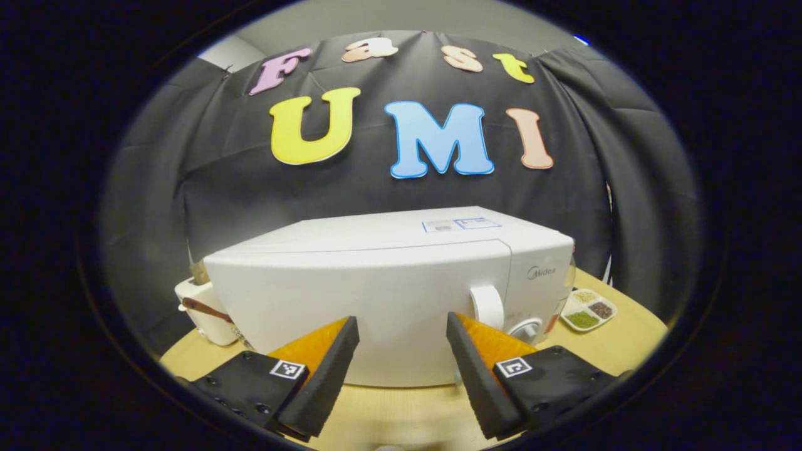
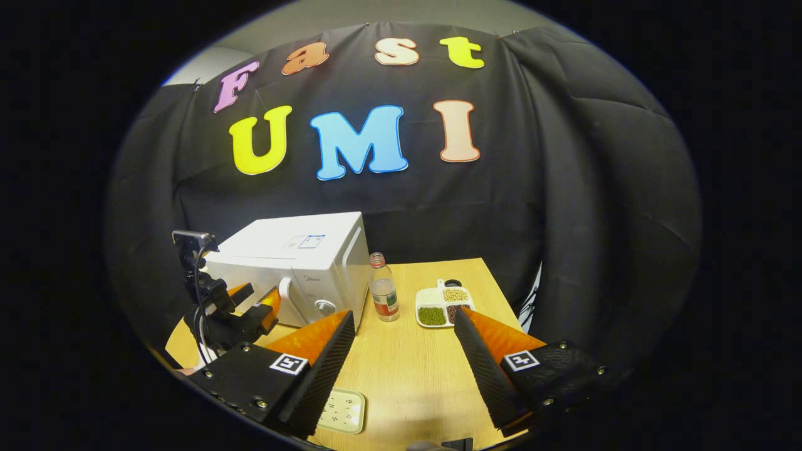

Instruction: Open the microwave oven with the left hand, put the food in, and close the microwave oven.

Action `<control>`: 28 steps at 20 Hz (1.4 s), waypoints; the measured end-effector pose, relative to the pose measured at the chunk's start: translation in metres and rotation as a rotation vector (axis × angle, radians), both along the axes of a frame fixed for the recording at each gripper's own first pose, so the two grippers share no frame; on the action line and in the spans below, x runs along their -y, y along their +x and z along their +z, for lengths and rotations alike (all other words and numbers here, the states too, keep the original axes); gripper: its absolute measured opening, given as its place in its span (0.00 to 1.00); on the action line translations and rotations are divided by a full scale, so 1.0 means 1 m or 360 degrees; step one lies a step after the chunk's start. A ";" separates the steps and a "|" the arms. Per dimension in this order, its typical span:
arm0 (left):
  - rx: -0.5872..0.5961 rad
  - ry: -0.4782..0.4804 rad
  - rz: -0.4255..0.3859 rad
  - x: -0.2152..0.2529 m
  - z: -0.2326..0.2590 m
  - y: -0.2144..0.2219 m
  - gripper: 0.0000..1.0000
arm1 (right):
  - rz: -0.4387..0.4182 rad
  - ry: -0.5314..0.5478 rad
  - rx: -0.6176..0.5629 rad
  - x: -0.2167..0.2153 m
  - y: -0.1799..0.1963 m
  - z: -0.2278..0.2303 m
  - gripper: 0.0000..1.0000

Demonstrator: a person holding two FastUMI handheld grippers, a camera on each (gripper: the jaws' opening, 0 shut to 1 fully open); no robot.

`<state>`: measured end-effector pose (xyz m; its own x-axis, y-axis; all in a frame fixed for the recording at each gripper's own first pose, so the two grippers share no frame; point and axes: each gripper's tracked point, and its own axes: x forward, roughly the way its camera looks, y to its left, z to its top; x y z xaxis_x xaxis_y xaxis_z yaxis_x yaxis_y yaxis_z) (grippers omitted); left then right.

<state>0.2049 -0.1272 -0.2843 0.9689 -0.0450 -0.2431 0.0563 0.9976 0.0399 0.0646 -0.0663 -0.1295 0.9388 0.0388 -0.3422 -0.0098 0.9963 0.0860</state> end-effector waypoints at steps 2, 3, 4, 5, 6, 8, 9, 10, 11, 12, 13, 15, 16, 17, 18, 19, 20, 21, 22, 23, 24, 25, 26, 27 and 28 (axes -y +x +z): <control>-0.0015 0.0028 -0.0025 0.002 -0.003 -0.007 0.95 | -0.0004 0.0006 0.0004 0.000 0.000 0.001 0.98; -0.0007 0.0033 -0.0028 0.001 -0.001 -0.012 0.95 | -0.0001 0.0012 0.0009 -0.001 -0.001 0.002 0.98; -0.0007 0.0030 -0.0036 0.000 0.002 -0.015 0.95 | 0.0003 0.0016 0.0013 -0.003 -0.002 0.003 0.98; -0.0003 0.0029 -0.0031 -0.002 0.007 -0.022 0.94 | 0.0015 0.0022 0.0015 -0.006 -0.002 0.003 0.98; 0.0011 0.0024 -0.0028 -0.005 0.016 -0.029 0.94 | 0.0024 0.0028 0.0024 -0.009 -0.003 0.005 0.98; 0.0037 0.0025 -0.0029 -0.009 0.035 -0.048 0.95 | 0.0054 0.0033 0.0050 -0.019 -0.005 0.011 0.98; 0.0059 0.0020 -0.0030 -0.012 0.047 -0.058 0.94 | 0.0069 0.0029 0.0065 -0.023 -0.005 0.014 0.98; 0.0098 -0.0003 -0.0037 -0.015 0.062 -0.069 0.94 | 0.0088 0.0029 0.0079 -0.029 -0.007 0.016 0.98; 0.0123 -0.0022 -0.0049 -0.017 0.077 -0.080 0.94 | 0.0104 0.0032 0.0095 -0.035 -0.007 0.019 0.98; 0.0129 -0.0026 -0.0046 -0.023 0.090 -0.091 0.94 | 0.0120 0.0038 0.0117 -0.040 -0.010 0.022 0.98; 0.0142 -0.0040 -0.0047 -0.028 0.104 -0.102 0.94 | 0.0130 0.0043 0.0144 -0.045 -0.011 0.027 0.98; 0.0193 -0.0069 -0.0041 -0.040 0.139 -0.123 0.94 | 0.0149 0.0048 0.0202 -0.056 -0.014 0.040 0.98; 0.0219 -0.0087 -0.0029 -0.047 0.158 -0.134 0.94 | 0.0151 0.0042 0.0234 -0.059 -0.015 0.047 0.98; 0.0236 -0.0106 -0.0019 -0.054 0.173 -0.145 0.94 | 0.0150 0.0033 0.0269 -0.061 -0.017 0.054 0.98; 0.0255 -0.0122 -0.0013 -0.060 0.189 -0.155 0.94 | 0.0144 0.0027 0.0306 -0.062 -0.018 0.061 0.98; 0.0279 -0.0131 -0.0010 -0.065 0.204 -0.165 0.94 | 0.0128 0.0025 0.0340 -0.061 -0.020 0.070 0.98; 0.0307 -0.0122 -0.0002 -0.072 0.218 -0.173 0.94 | 0.0105 0.0017 0.0379 -0.060 -0.022 0.078 0.98; 0.0330 -0.0102 0.0006 -0.079 0.229 -0.181 0.94 | 0.0084 0.0014 0.0417 -0.059 -0.025 0.087 0.98; 0.0339 -0.0081 0.0020 -0.089 0.239 -0.188 0.94 | 0.0051 0.0004 0.0447 -0.056 -0.026 0.094 0.98; 0.0349 -0.0069 0.0033 -0.095 0.245 -0.193 0.94 | 0.0027 0.0000 0.0466 -0.052 -0.028 0.099 0.98; 0.0360 -0.0070 0.0039 -0.101 0.252 -0.198 0.94 | 0.0013 0.0004 0.0491 -0.052 -0.031 0.104 0.98; 0.0384 -0.0074 0.0039 -0.104 0.262 -0.200 0.94 | -0.0005 0.0010 0.0507 -0.051 -0.032 0.110 0.98; 0.0402 -0.0069 0.0052 -0.109 0.270 -0.203 0.94 | -0.0023 0.0014 0.0512 -0.048 -0.036 0.112 0.98; 0.0413 -0.0061 0.0064 -0.114 0.274 -0.206 0.94 | -0.0028 0.0022 0.0518 -0.049 -0.039 0.113 0.93; 0.0420 -0.0062 0.0061 -0.116 0.277 -0.210 0.94 | -0.0037 0.0025 0.0521 -0.049 -0.040 0.114 0.98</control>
